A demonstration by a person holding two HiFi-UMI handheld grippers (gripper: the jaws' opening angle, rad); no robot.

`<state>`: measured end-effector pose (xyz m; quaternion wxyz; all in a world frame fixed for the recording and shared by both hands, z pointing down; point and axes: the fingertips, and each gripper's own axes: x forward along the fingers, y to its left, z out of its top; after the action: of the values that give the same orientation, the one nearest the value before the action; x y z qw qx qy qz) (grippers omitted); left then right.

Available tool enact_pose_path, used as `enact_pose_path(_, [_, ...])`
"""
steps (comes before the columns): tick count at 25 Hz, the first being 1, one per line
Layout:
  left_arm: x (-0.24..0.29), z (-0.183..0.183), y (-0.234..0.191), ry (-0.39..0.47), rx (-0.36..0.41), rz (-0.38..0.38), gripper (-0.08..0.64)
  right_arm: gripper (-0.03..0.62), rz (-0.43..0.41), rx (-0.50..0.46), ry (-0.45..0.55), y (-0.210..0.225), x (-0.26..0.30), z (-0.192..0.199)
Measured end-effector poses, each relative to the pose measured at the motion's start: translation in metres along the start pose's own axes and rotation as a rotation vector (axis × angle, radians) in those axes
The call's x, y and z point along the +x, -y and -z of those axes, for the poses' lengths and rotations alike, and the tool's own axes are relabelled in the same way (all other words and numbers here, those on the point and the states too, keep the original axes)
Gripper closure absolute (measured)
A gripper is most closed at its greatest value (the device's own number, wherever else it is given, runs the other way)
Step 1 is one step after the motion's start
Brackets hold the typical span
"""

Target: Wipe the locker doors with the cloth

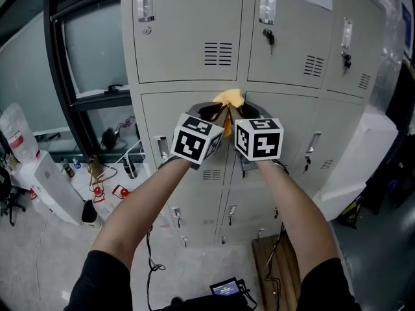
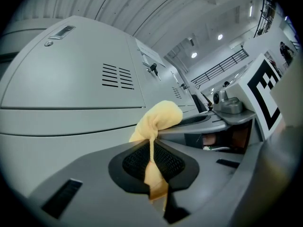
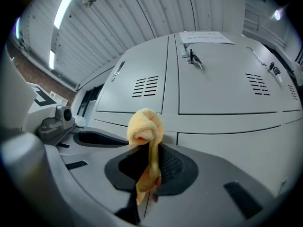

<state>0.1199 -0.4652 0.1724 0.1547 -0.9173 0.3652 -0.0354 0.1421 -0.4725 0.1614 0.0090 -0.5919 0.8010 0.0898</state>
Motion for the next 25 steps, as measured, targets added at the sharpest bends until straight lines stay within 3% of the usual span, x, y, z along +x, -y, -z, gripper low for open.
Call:
enact_pose_path(15, [0.003,-0.002,0.005,0.017,-0.015,0.010,0.522,0.525,-0.004,0.005,-0.001,0.004,-0.004,0.000])
enact_pose_path(20, [-0.010,-0.002,0.004,0.049,-0.054,0.017,0.522,0.525,-0.033,0.021,0.012,-0.009,-0.011,-0.002])
enact_pose_path(25, [-0.036,-0.004,-0.003,0.059,-0.031,-0.001,0.522,0.525,-0.073,0.012,0.025,-0.035,-0.015,-0.009])
